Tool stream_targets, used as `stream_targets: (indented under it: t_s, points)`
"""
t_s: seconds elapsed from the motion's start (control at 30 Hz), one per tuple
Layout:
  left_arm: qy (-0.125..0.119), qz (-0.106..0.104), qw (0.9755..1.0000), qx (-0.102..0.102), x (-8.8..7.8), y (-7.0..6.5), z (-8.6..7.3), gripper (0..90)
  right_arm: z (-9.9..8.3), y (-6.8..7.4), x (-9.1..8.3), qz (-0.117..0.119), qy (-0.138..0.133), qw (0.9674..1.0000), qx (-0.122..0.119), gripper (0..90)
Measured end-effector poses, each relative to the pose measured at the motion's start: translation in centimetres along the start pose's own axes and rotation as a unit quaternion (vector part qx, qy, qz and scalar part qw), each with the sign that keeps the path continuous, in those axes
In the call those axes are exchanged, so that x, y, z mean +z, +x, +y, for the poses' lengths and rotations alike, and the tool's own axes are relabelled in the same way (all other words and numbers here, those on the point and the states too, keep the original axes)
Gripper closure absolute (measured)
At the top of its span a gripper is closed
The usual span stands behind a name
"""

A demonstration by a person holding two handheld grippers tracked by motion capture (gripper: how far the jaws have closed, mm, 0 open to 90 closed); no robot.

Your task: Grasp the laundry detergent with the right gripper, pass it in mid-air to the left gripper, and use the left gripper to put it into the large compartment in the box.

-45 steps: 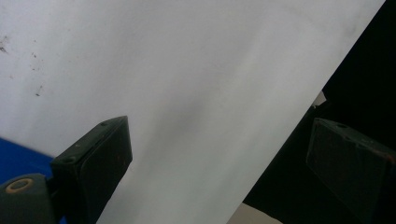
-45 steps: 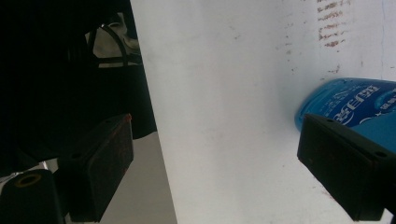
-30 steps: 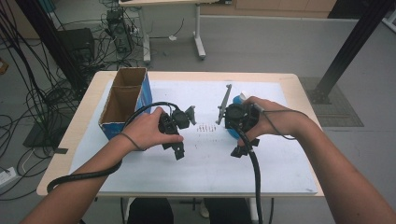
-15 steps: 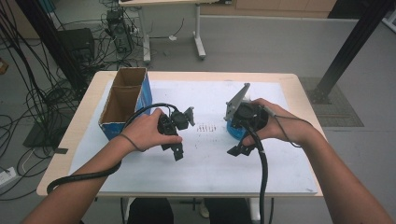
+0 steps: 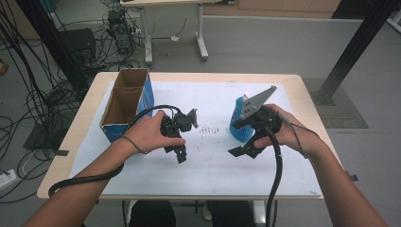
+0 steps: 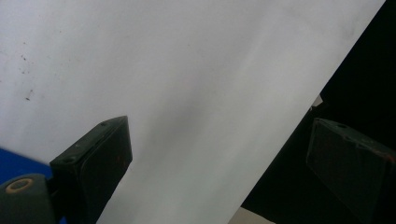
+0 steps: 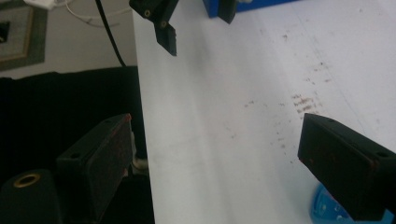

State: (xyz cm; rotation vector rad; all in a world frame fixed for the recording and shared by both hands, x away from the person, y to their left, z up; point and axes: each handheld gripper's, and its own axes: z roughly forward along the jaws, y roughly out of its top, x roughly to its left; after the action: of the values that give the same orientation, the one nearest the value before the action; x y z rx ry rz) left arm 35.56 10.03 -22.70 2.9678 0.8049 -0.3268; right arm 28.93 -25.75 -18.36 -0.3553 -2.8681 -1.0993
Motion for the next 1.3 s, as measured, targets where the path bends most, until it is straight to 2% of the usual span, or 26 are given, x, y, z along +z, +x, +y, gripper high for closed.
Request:
stream_targets:
  t_s: [0.1, 0.13, 0.2, 0.27, 0.3, 0.33, 0.37, 0.4, 0.43, 0.5, 0.53, 0.57, 0.7, 1.0, 1.3]
  points:
    - [0.000, -0.002, 1.0000, -0.001, 0.1, 0.0, 0.0, 7.2, -1.7, -0.2, 0.0, 0.008, -0.044, 0.9990, 0.006, 10.2]
    - [0.000, -0.002, 1.0000, -0.001, 0.1, 0.0, 0.0, 7.1, -1.7, -0.2, 0.0, 0.008, -0.044, 0.9990, 0.006, 10.2]
    - [0.001, 0.000, 1.0000, -0.001, 0.2, -0.1, -0.1, 7.1, -2.7, -0.2, 0.0, 0.009, -0.073, 0.9973, 0.010, 10.2]
    - [0.002, 0.000, 1.0000, 0.000, 0.2, -0.1, -0.1, 7.1, -3.0, -0.2, 0.0, 0.009, -0.082, 0.9965, 0.011, 10.2]
    - [0.000, 0.000, 1.0000, 0.000, 0.2, -0.1, -0.2, 7.1, -3.6, -0.1, 0.0, 0.007, -0.100, 0.9949, 0.013, 10.3]
    - [0.000, 0.000, 1.0000, 0.000, 0.2, -0.1, -0.2, 7.1, -3.6, -0.1, 0.0, 0.007, -0.100, 0.9949, 0.013, 10.3]
    - [-0.001, -0.002, 1.0000, -0.002, 0.2, 0.1, -0.3, 7.1, -4.4, -0.1, -0.1, 0.006, -0.125, 0.9920, 0.017, 10.5]
    - [-0.001, -0.002, 1.0000, -0.002, 0.2, 0.1, -0.3, 7.1, -4.4, -0.1, -0.1, 0.006, -0.125, 0.9920, 0.017, 10.5]
    - [0.000, -0.002, 1.0000, -0.003, 0.2, 0.1, -0.4, 7.1, -5.0, -0.1, -0.1, 0.009, -0.146, 0.9891, 0.018, 10.8]
    - [0.000, -0.004, 1.0000, -0.004, 0.2, 0.2, -0.4, 7.2, -5.5, -0.2, -0.1, 0.015, -0.162, 0.9864, 0.025, 10.7]
    - [0.000, -0.004, 1.0000, -0.005, 0.3, 0.2, -0.5, 7.2, -6.1, -0.4, -0.1, 0.020, -0.179, 0.9832, 0.027, 10.6]
    - [0.001, -0.004, 1.0000, -0.005, 0.3, 0.2, -0.5, 7.2, -6.3, -0.4, -0.1, 0.023, -0.186, 0.9819, 0.029, 10.4]
    - [0.000, -0.003, 1.0000, -0.004, 0.3, 0.1, -0.5, 7.2, -6.5, -0.4, -0.2, 0.024, -0.192, 0.9806, 0.030, 10.0]
    - [0.001, -0.003, 1.0000, -0.002, 0.1, 0.0, -0.3, 7.1, -6.5, 0.1, -0.5, 0.013, -0.187, 0.9816, 0.035, 6.9]
    - [0.002, -0.003, 1.0000, 0.001, 0.1, -0.3, -0.1, 7.1, -6.7, 1.0, -1.1, -0.018, -0.178, 0.9828, 0.045, 5.4]
